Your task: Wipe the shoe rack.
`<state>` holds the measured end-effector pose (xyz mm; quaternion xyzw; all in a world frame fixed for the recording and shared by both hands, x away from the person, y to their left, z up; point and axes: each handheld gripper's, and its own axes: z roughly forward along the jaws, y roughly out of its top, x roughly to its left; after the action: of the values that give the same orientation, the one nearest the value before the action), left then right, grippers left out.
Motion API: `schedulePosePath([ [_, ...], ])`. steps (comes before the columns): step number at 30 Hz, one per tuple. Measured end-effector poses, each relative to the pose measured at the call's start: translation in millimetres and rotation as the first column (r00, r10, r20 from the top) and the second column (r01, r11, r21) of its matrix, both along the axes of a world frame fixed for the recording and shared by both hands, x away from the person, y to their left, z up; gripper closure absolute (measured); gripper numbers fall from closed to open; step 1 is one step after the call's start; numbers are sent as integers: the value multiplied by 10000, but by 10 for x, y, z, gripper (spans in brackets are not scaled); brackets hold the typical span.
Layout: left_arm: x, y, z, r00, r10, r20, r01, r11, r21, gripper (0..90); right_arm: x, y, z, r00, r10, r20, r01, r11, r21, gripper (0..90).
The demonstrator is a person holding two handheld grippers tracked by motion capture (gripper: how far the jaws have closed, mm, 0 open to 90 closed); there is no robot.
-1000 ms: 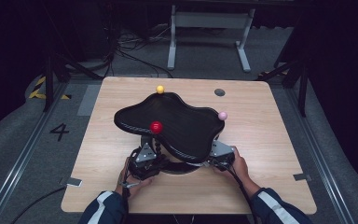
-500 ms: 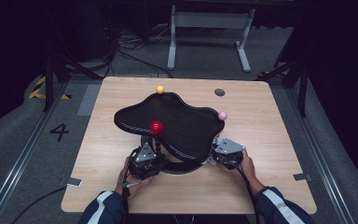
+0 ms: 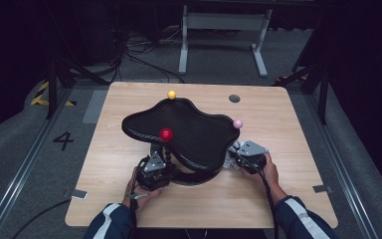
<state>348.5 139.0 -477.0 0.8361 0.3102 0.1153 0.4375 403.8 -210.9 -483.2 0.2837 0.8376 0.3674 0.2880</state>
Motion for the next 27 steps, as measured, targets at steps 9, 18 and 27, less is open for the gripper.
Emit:
schedulePosePath([
  [9,14,24,16,9997,-116,203,112,9997,208,711,54,-66,22,9993,-294,-252,289,9994,-173,796],
  [18,28,58,-4,9999,-93,53,93,9999,-87,712,49,-222,148,9990,-448,91,445,9986,299,793],
  [27,27,57,-5,10000,-83,47,84,9999,-96,712,-75,-449,377,9958,-651,639,587,9936,969,803],
])
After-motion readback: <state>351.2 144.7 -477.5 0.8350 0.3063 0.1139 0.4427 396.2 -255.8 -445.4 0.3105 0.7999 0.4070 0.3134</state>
